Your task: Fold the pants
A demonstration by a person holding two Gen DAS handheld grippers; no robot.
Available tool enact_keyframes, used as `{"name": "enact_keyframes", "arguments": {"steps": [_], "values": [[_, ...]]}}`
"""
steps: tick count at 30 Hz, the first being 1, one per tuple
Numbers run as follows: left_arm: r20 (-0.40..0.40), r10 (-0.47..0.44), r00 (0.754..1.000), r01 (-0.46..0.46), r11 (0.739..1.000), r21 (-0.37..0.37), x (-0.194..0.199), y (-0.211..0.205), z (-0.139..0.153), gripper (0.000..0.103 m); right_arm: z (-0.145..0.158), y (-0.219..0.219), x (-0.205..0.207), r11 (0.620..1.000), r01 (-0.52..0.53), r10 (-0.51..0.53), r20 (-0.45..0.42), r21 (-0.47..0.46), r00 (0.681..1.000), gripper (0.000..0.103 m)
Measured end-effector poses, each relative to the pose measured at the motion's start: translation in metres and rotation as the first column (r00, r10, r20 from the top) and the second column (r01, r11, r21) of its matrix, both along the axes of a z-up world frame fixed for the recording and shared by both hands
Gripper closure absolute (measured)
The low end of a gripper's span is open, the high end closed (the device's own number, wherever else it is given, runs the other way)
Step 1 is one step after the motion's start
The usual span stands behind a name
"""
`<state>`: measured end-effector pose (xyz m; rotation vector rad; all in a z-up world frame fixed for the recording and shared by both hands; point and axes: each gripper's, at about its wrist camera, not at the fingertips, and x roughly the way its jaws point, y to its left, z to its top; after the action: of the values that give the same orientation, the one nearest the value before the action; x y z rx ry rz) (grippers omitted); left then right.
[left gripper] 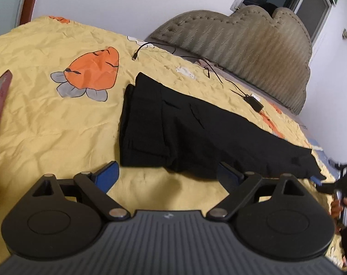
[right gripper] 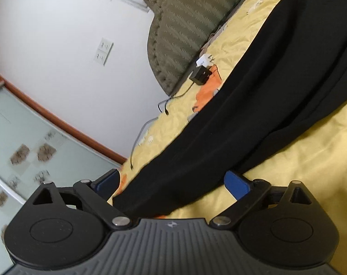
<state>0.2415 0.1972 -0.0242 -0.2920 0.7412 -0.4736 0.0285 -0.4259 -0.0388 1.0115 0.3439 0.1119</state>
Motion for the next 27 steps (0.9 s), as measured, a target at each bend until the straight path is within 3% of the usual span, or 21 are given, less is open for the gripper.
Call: {"name": "enact_keyframes", "arguments": {"steps": [5,7,10,12,15,17,20,21,23,25,27], "values": [[0.030,0.010,1.000,-0.012,0.999,0.052,-0.025,-0.009,0.010,0.013,-0.003,-0.002,0.003,0.996,0.025,-0.031,0.060,0.090,0.998,0.004],[0.044,0.008,0.999,-0.009,1.000,0.022,-0.035,-0.012,0.013,0.012,-0.008,-0.006,0.010,0.993,0.014,-0.025,0.092,0.120,0.995,0.004],[0.055,0.009,0.998,-0.008,1.000,-0.028,-0.046,-0.016,0.015,0.012,-0.011,-0.009,0.026,0.985,0.019,-0.032,0.071,0.169,0.997,0.003],[0.047,-0.004,0.999,0.007,0.998,-0.055,-0.050,-0.019,0.014,0.011,-0.004,-0.002,0.033,0.984,-0.039,0.025,0.080,0.175,0.997,0.003],[0.056,-0.017,0.998,0.021,0.997,-0.071,-0.055,-0.025,0.012,0.011,0.005,0.015,0.041,0.989,-0.110,0.103,0.075,0.094,0.992,0.002],[0.047,-0.017,0.999,0.020,0.997,-0.078,-0.055,-0.027,0.008,0.011,0.004,0.018,0.056,0.988,-0.126,0.122,0.044,0.093,0.992,0.002],[0.054,-0.013,0.998,0.016,0.998,-0.068,-0.059,-0.031,0.004,0.011,0.008,0.020,0.076,0.994,-0.082,0.082,0.007,0.066,0.997,0.002],[0.058,-0.014,0.998,0.019,0.997,-0.071,-0.060,-0.032,0.003,0.011,0.010,0.021,0.078,0.996,-0.051,0.048,0.036,0.078,0.998,0.000],[0.056,-0.027,0.998,0.032,0.996,-0.084,-0.062,-0.032,-0.001,0.011,0.010,0.031,0.090,0.987,-0.129,0.123,0.064,0.091,0.990,0.000],[0.055,-0.038,0.998,0.043,0.995,-0.087,-0.063,-0.033,-0.005,0.011,0.013,0.054,0.108,0.970,-0.243,0.242,-0.030,-0.017,0.970,0.000],[0.053,-0.041,0.998,0.046,0.995,-0.093,-0.063,-0.033,-0.008,0.011,0.015,0.073,0.117,0.951,-0.294,0.292,-0.033,-0.097,0.956,0.000]]}}
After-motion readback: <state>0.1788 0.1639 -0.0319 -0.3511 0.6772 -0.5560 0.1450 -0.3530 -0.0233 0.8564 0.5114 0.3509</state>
